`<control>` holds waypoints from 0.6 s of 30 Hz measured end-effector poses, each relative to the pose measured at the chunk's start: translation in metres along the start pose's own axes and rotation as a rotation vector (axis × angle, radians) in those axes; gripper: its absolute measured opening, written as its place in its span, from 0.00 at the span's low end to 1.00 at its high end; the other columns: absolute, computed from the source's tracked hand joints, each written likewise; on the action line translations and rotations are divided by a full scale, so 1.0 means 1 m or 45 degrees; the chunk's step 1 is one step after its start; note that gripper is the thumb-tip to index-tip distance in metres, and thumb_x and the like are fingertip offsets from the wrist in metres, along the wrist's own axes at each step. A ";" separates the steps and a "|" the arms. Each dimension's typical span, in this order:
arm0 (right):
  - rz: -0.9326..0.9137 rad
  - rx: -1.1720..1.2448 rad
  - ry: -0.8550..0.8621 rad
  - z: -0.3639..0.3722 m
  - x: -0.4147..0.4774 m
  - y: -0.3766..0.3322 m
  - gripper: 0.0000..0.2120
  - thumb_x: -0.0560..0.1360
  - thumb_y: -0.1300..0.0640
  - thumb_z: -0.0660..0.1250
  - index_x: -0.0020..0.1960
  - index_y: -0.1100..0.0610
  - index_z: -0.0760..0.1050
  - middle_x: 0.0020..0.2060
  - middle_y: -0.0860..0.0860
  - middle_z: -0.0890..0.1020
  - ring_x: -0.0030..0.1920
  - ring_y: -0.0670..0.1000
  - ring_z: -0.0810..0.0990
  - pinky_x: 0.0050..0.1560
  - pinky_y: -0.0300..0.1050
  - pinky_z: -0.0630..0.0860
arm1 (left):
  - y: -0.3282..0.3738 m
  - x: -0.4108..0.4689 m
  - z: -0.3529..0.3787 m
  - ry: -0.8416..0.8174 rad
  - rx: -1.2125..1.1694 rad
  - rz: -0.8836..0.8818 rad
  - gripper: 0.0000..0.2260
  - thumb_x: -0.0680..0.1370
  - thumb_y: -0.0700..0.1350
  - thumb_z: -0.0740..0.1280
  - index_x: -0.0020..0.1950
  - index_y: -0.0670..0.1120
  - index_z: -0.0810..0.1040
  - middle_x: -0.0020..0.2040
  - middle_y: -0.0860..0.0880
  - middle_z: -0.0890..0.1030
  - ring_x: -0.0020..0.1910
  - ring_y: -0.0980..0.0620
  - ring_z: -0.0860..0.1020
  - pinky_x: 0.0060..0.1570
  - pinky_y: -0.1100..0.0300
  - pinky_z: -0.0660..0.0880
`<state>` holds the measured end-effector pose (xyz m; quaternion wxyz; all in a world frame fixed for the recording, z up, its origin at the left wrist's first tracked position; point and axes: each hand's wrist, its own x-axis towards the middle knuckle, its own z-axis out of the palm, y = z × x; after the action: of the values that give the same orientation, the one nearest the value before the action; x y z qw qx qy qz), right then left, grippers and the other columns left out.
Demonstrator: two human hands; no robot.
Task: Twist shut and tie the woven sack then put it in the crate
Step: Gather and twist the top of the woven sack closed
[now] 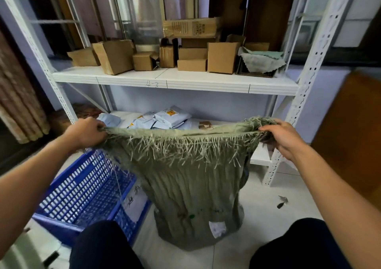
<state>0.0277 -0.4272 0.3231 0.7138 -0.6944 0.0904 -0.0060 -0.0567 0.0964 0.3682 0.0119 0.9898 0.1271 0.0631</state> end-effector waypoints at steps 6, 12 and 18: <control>-0.072 0.222 -0.004 0.010 -0.004 -0.018 0.16 0.76 0.71 0.67 0.63 0.62 0.74 0.54 0.59 0.83 0.42 0.50 0.84 0.39 0.39 0.83 | 0.015 -0.003 -0.011 0.266 -0.083 -0.124 0.12 0.76 0.46 0.68 0.57 0.46 0.85 0.50 0.37 0.85 0.50 0.34 0.81 0.50 0.45 0.78; 0.046 0.058 -0.033 0.006 -0.009 0.001 0.18 0.76 0.71 0.68 0.65 0.70 0.73 0.52 0.62 0.82 0.41 0.53 0.82 0.31 0.39 0.82 | -0.003 0.002 0.017 -0.170 0.109 -0.251 0.11 0.76 0.54 0.67 0.51 0.51 0.84 0.54 0.42 0.85 0.51 0.40 0.82 0.54 0.49 0.79; 0.087 0.093 -0.167 0.002 -0.017 0.010 0.08 0.77 0.72 0.67 0.53 0.63 0.74 0.55 0.60 0.80 0.48 0.55 0.83 0.39 0.46 0.85 | -0.021 0.005 0.038 -0.217 0.180 -0.365 0.23 0.70 0.62 0.66 0.57 0.50 0.83 0.57 0.44 0.84 0.54 0.41 0.82 0.54 0.48 0.79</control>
<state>0.0097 -0.4225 0.3150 0.7429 -0.6633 0.0669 0.0607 -0.0522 0.1172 0.3304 -0.0381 0.9617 0.2696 -0.0326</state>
